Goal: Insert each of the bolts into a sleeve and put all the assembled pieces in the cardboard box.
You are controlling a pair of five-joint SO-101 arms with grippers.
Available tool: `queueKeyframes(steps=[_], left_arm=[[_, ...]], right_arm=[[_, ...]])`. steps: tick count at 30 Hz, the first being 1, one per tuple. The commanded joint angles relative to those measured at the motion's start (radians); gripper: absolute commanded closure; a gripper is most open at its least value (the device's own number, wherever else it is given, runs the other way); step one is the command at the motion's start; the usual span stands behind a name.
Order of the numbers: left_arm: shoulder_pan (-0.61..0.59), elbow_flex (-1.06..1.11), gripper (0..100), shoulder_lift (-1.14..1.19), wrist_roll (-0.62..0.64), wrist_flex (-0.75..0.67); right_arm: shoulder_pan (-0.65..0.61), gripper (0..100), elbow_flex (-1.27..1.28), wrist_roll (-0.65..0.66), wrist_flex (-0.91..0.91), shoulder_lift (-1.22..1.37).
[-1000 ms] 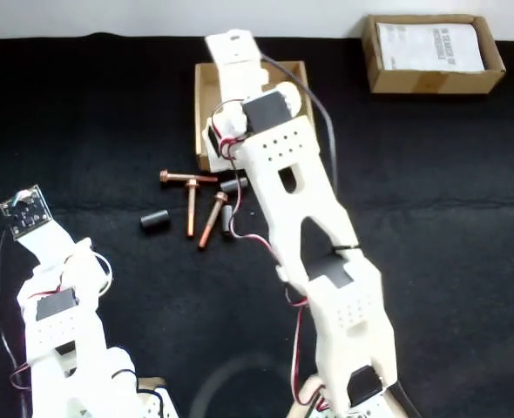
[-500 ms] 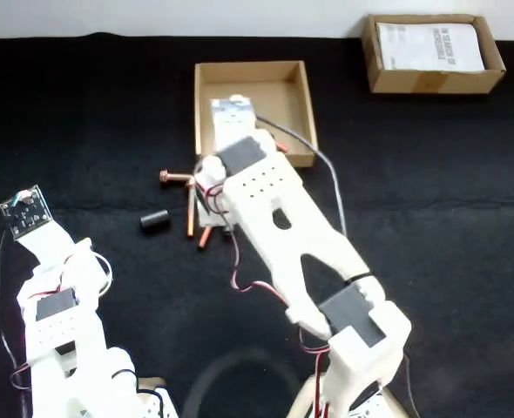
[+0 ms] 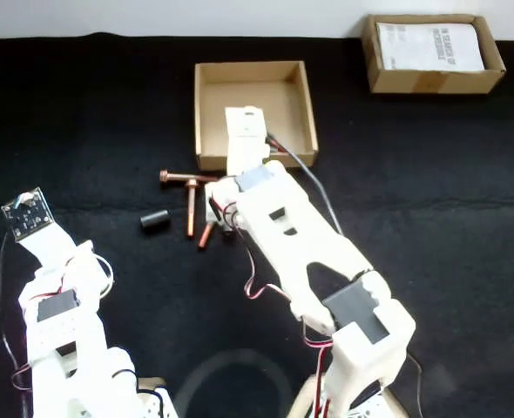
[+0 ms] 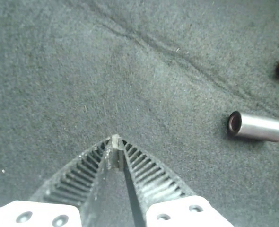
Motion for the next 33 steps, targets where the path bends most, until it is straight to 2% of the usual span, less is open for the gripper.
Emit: queueKeyframes(steps=[1,15,18,22,29,33], left_arm=[[-0.008,-0.007,97,-0.004,-0.006,-0.015],[-0.008,-0.005,97,-0.004,-0.008,-0.017],[-0.007,-0.005,97,-0.004,-0.008,-0.017],[-0.007,-0.005,97,-0.004,-0.008,-0.017],[-0.007,-0.005,97,-0.004,-0.008,-0.017],[-0.007,-0.005,97,-0.004,-0.008,-0.017]], right_arm=[[0.012,78.6,-0.013,0.014,-0.024,0.012],[0.01,78.9,-0.202,0.032,-0.018,0.265],[0.008,84.1,-0.228,0.032,-0.016,0.292],[0.008,99.2,-0.229,0.026,-0.016,0.315],[0.018,99.1,-0.223,0.025,-0.015,0.314],[0.021,99.1,-0.252,0.025,0.061,0.306]])
